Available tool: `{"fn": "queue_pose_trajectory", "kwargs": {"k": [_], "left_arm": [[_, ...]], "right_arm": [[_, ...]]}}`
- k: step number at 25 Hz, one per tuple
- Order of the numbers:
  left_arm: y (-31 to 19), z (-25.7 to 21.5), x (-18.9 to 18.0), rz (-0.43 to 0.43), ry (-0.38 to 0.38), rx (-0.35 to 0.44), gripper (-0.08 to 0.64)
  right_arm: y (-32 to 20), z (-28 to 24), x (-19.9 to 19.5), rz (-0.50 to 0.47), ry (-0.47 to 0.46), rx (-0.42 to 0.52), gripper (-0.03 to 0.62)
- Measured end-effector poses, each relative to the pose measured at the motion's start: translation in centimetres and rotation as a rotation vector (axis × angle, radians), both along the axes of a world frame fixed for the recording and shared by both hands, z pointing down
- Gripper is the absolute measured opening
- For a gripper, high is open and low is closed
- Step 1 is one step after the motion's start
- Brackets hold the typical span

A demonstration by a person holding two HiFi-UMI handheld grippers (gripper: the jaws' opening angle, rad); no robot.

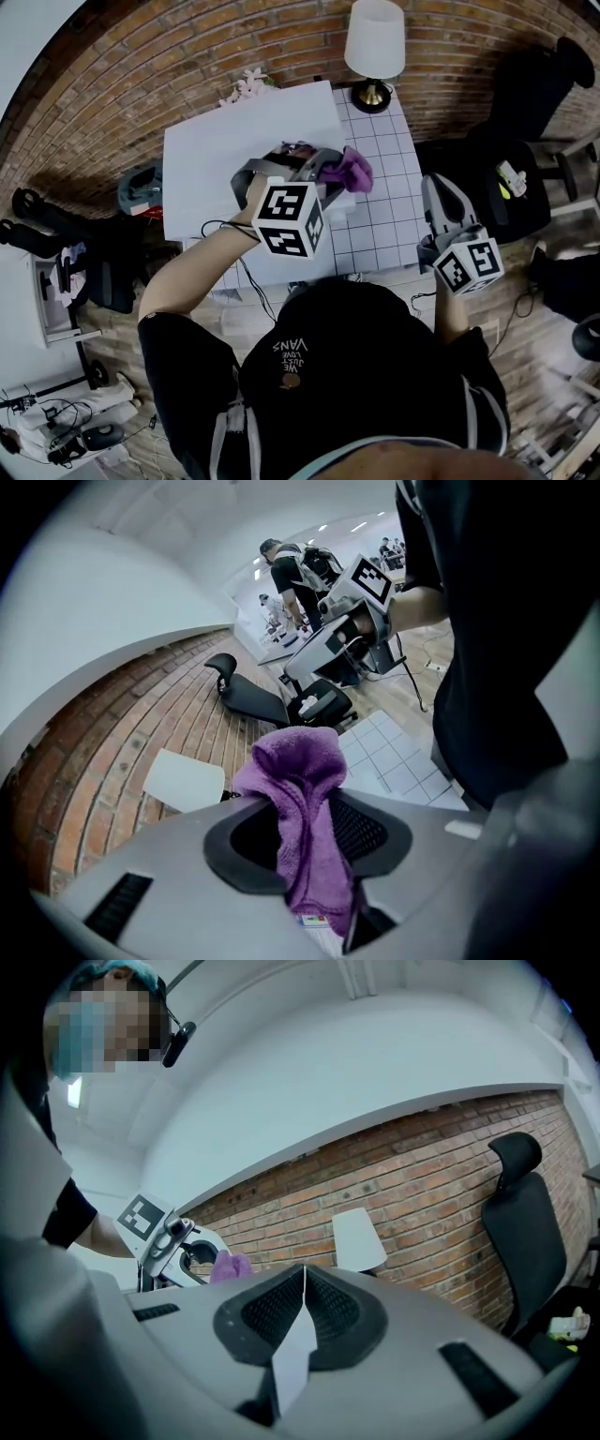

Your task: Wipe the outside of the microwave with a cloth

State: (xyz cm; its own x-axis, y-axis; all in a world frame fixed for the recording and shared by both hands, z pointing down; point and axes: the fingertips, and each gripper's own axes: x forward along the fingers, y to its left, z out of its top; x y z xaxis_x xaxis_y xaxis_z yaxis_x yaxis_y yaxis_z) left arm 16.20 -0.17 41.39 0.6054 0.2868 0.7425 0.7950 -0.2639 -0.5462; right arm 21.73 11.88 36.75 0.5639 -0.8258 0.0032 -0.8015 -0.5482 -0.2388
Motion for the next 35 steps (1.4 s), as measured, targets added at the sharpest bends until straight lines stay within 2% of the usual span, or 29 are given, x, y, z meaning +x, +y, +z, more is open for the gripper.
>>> {"fn": "queue_pose_trajectory", "kwargs": {"k": [2, 4, 8, 11, 14, 17, 21, 25, 29, 32, 35], "left_arm": [[0.3, -0.3, 0.2, -0.020, 0.010, -0.035, 0.141], [0.3, -1.1, 0.5, -0.053, 0.036, -0.111, 0.141], [-1.3, -4.4, 0.0, -0.150, 0.129, -0.362, 0.141], [-4.5, -7.3, -2.0, -0.218, 0.230, -0.529, 0.140], [-9.2, -10.5, -4.9, -0.275, 0.370, -0.661, 0.140], [-15.1, -12.1, -8.8, -0.393, 0.472, -0.797, 0.141], [-23.6, -11.8, -14.7, -0.546, 0.526, -0.842, 0.140], [-30.5, -9.7, -19.8, -0.633, 0.544, -0.838, 0.141], [-35.1, -6.8, -23.8, -0.672, 0.519, -0.868, 0.141], [-37.4, -4.3, -26.0, -0.682, 0.496, -0.923, 0.141], [-38.6, -1.8, -27.2, -0.663, 0.519, -0.956, 0.140]], "right_arm": [[0.0, 0.0, 0.1, -0.016, 0.002, 0.001, 0.005], [-0.4, 0.0, 0.1, -0.036, 0.006, 0.005, 0.005], [-2.3, -0.5, -0.6, -0.088, 0.018, 0.018, 0.005], [-4.5, -1.6, -1.9, -0.130, 0.036, 0.033, 0.004], [-7.3, -2.8, -3.6, -0.163, 0.043, 0.067, 0.005], [-10.3, -3.7, -5.2, -0.170, 0.054, 0.078, 0.005], [-15.2, -4.3, -8.1, -0.174, 0.059, 0.080, 0.005], [-20.1, -4.3, -11.8, -0.188, 0.060, 0.073, 0.005], [-25.3, -4.3, -15.8, -0.223, 0.063, 0.062, 0.005], [-28.9, -4.0, -18.5, -0.248, 0.067, 0.041, 0.005], [-31.6, -3.5, -20.5, -0.249, 0.063, 0.024, 0.005]]}}
